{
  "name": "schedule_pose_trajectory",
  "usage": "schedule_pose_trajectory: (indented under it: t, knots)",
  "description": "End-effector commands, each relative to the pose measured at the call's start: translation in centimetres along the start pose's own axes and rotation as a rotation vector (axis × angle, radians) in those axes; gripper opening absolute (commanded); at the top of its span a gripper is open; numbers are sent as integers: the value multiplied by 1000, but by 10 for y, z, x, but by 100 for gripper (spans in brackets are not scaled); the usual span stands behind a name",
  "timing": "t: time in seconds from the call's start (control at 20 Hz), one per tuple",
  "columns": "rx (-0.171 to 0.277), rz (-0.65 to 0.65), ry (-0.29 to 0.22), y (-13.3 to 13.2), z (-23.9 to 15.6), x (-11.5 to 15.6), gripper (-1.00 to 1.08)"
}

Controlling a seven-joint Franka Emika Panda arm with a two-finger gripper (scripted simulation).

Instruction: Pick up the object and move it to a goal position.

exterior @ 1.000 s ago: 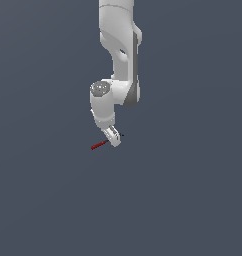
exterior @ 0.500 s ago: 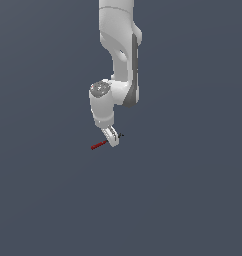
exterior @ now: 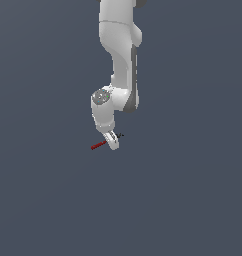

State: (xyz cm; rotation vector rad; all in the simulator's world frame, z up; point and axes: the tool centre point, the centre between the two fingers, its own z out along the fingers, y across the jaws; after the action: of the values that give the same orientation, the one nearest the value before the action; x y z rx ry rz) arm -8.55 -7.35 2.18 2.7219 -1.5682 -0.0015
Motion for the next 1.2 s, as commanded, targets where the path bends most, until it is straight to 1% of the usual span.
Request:
schedule_pose_trajectory:
  t: [0.0,0.25,0.3,0.75,1.15]
  knots:
    - [1,1,0,0,9,0,100]
    - [1,1,0,0,16,0,100]
    - [1,1,0,0,16,0,-100]
    - [1,1,0,0,16,0,-100]
    - [1,4,-1,5,-2,9,-100]
